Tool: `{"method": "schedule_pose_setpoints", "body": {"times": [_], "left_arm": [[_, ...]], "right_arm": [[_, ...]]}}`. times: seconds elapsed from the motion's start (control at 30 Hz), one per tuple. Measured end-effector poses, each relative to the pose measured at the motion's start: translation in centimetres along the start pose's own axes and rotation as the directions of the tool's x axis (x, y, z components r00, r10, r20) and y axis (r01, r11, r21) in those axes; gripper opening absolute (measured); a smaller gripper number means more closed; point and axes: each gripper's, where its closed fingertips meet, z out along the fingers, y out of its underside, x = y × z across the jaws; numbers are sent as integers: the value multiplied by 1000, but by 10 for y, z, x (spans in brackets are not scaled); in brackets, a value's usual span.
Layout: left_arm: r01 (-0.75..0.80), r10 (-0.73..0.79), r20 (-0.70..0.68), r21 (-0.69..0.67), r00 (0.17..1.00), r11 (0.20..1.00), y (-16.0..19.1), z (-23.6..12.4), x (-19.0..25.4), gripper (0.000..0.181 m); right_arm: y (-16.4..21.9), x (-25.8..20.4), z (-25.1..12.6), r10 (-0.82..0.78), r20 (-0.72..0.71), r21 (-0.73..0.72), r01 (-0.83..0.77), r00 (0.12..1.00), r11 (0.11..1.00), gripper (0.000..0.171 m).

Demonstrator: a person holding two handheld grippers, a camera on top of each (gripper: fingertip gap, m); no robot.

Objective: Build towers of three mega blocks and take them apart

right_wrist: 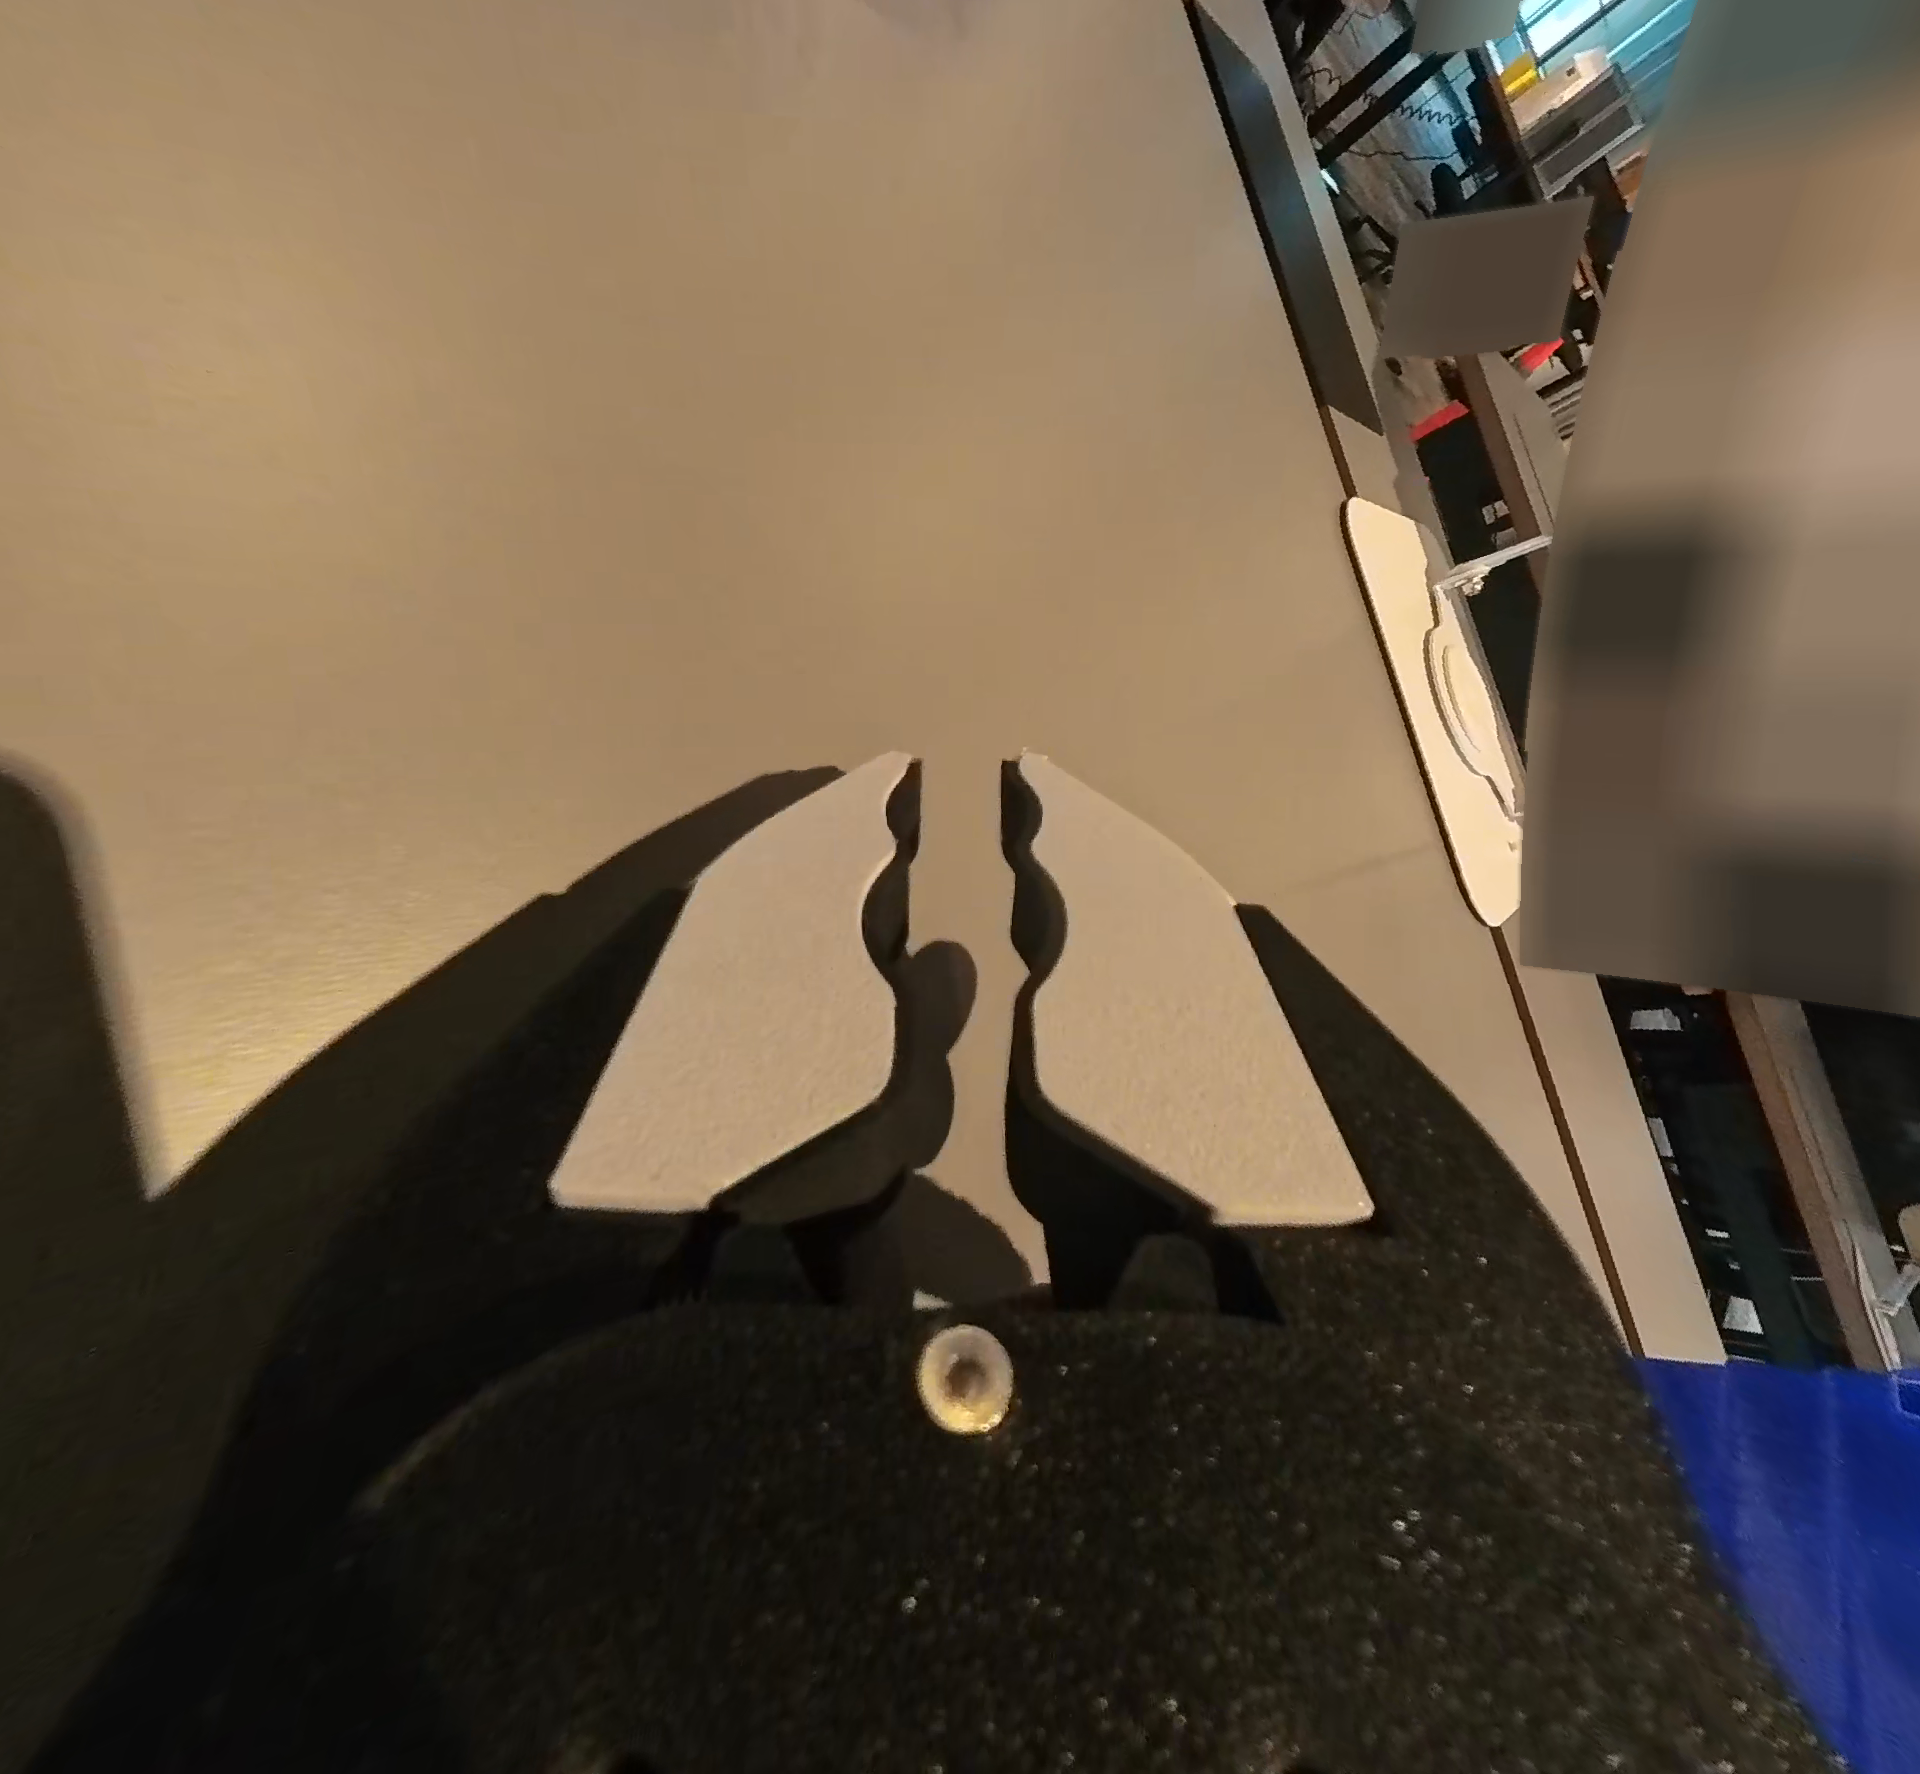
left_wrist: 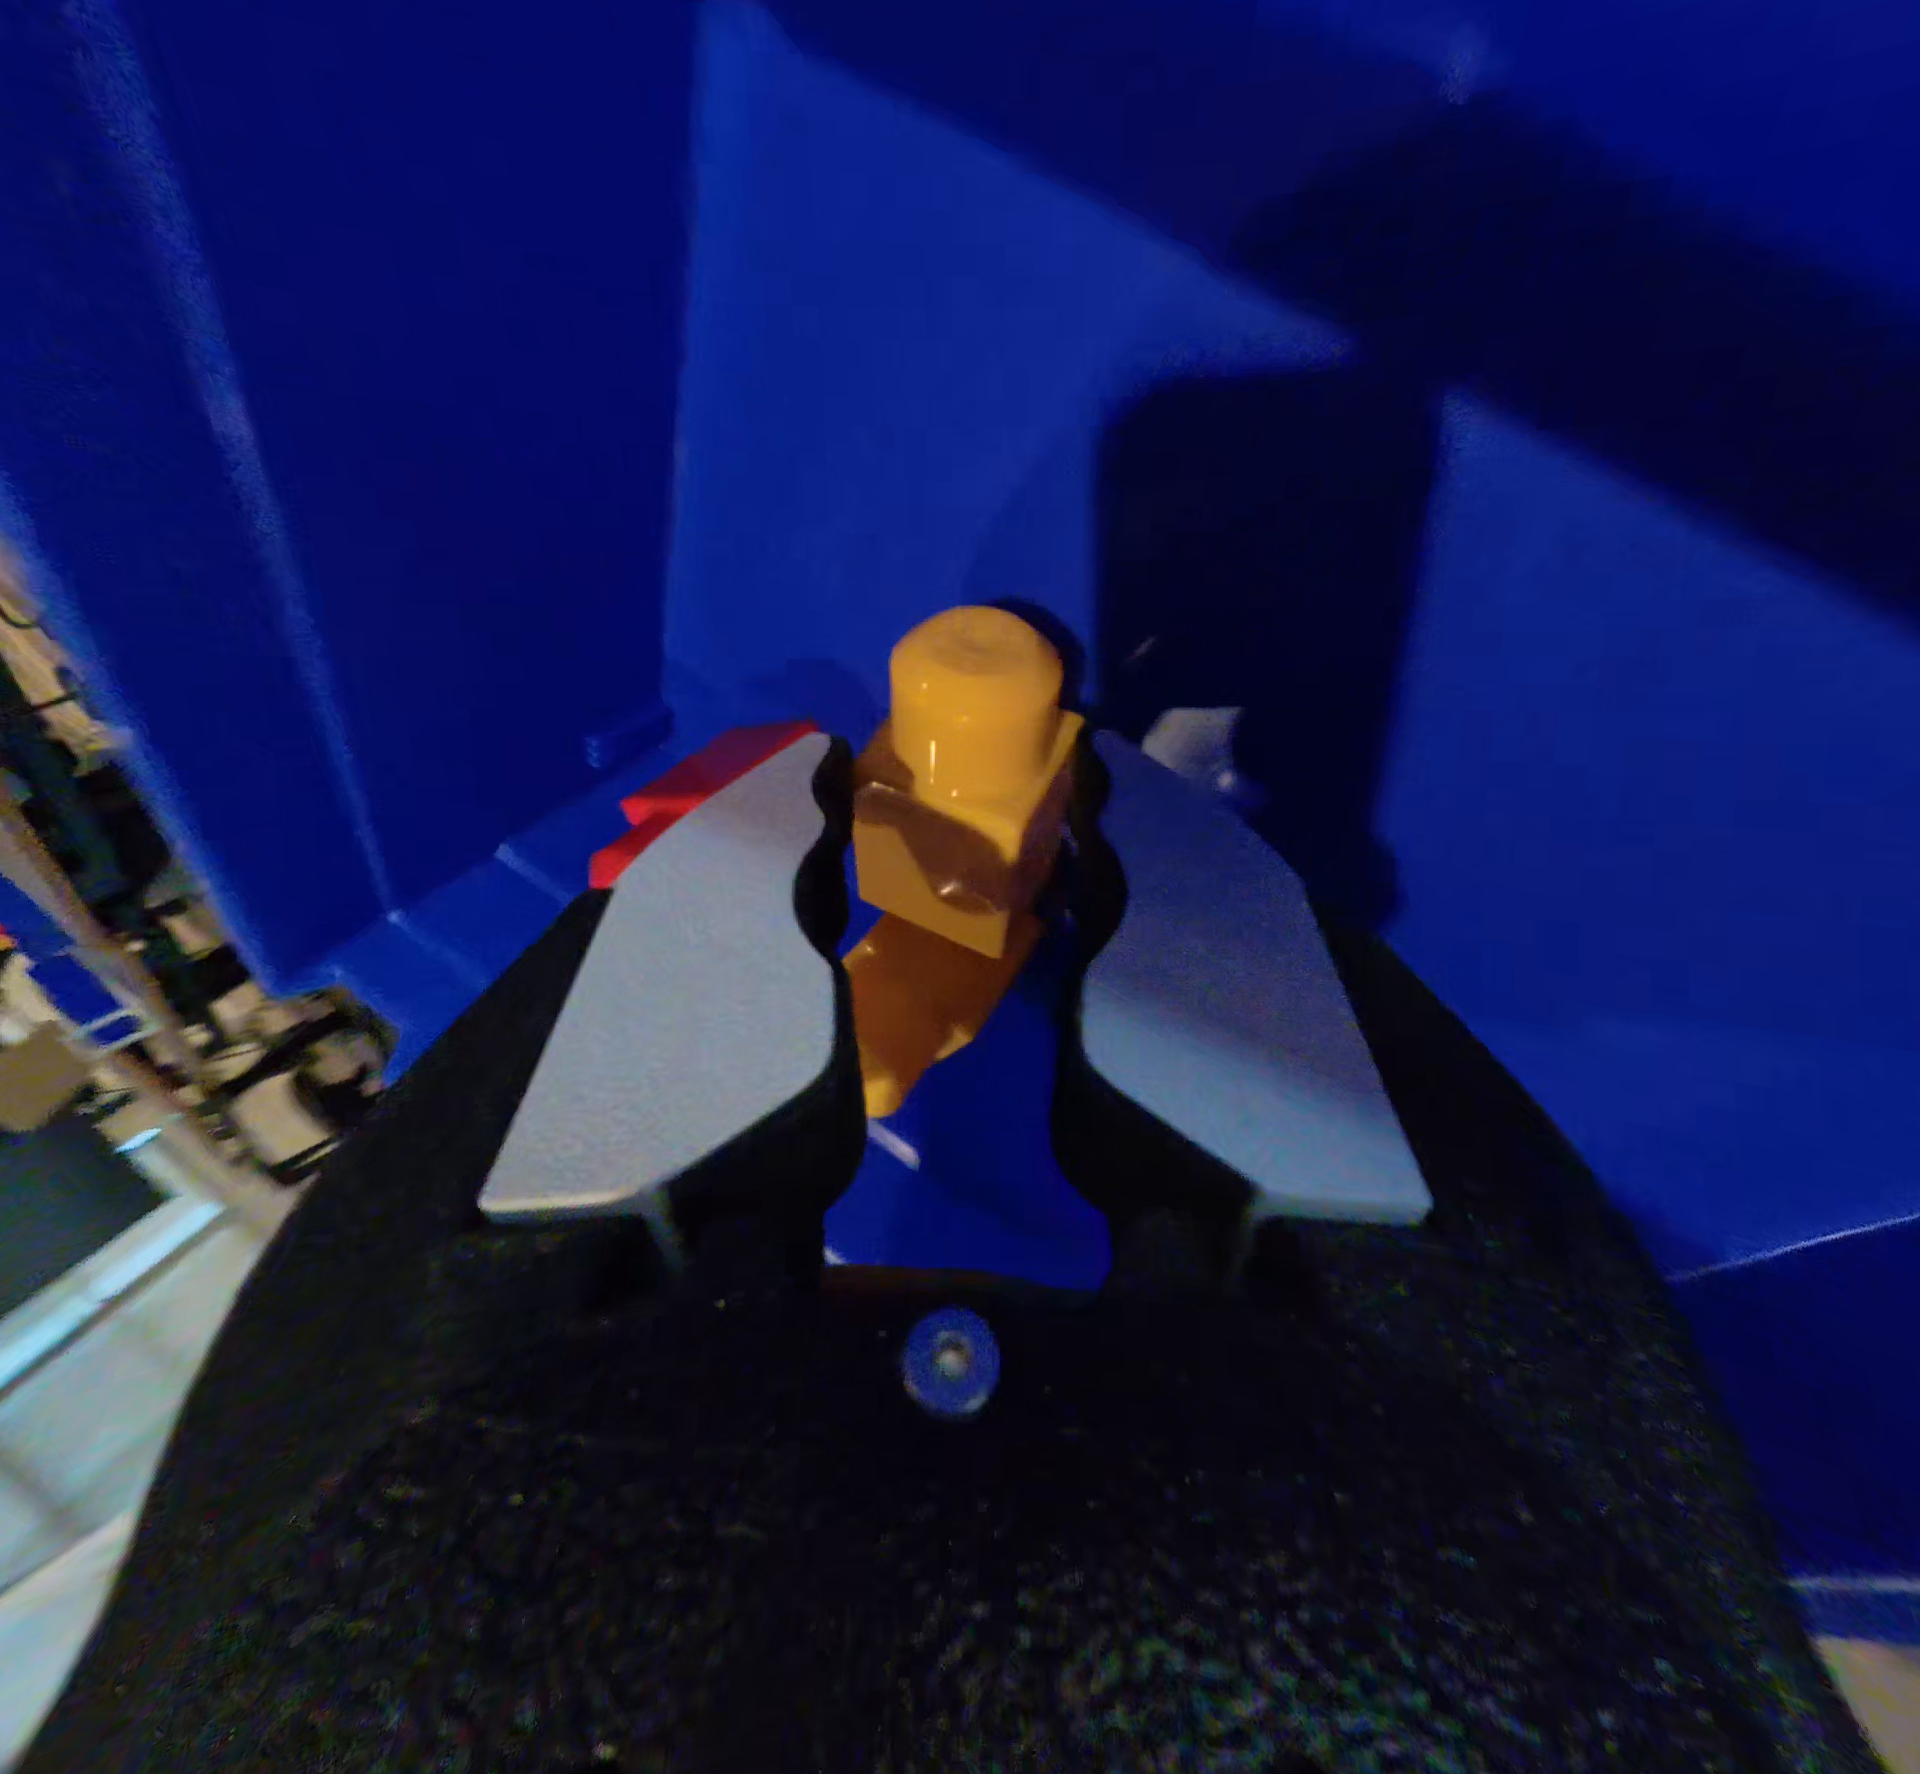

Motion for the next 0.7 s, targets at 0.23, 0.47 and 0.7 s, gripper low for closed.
{"method": "schedule_pose_setpoints", "body": {"times": [0.23,0.47,0.7], "left_arm": [[354,-468,-71,754,881,553,-93,-165,11,40],[588,-79,-582,801,809,116,-245,-264,198,40],[605,-23,-671,653,741,455,-311,-200,323,40]], "right_arm": [[-6,1,1,38,-4,13,-38,999,999,21],[-14,11,-5,177,9,91,-177,984,980,22],[-12,25,-14,303,12,153,-301,953,941,22]]}}
